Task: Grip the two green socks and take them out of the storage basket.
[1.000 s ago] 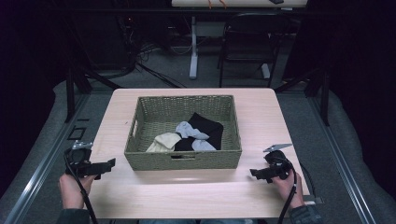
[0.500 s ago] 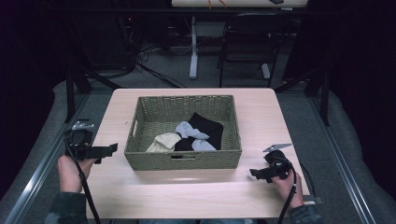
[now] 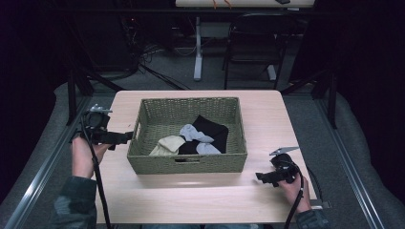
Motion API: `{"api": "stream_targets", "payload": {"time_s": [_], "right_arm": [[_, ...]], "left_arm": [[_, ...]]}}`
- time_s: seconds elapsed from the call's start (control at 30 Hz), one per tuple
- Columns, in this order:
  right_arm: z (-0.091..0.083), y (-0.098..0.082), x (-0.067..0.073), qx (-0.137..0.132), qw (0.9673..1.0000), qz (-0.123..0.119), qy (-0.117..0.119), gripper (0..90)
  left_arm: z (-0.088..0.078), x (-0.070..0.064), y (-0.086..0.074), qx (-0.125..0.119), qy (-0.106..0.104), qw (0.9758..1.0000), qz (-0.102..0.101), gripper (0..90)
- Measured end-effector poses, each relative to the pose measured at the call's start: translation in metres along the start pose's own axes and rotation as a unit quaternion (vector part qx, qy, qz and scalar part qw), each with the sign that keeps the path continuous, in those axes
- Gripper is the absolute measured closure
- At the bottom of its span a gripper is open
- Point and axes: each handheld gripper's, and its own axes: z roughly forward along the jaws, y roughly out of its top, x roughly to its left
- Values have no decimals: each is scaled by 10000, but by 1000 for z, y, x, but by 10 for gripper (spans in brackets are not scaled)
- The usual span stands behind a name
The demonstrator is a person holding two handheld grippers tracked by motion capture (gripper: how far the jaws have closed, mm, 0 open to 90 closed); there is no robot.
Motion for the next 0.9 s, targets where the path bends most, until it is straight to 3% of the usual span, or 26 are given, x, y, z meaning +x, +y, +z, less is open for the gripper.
{"api": "stream_targets", "payload": {"time_s": [0.33, 0.6, 0.73, 0.9], "right_arm": [[0, 0, 0, -5, 10000, 1, 4, 79], [0, 0, 0, 7, 10000, 7, 20, 79], [0, 0, 0, -1, 10000, -4, 25, 79], [0, 0, -1, 3, 10000, -3, 29, 80]], "left_arm": [[16, -17, 26, 146, -127, 9993, 309, 11], [37, -32, 47, 366, -424, 9973, 466, 20], [56, -43, 56, 638, -517, 9943, 676, 27], [73, -50, 58, 892, -541, 9918, 738, 38]]}}
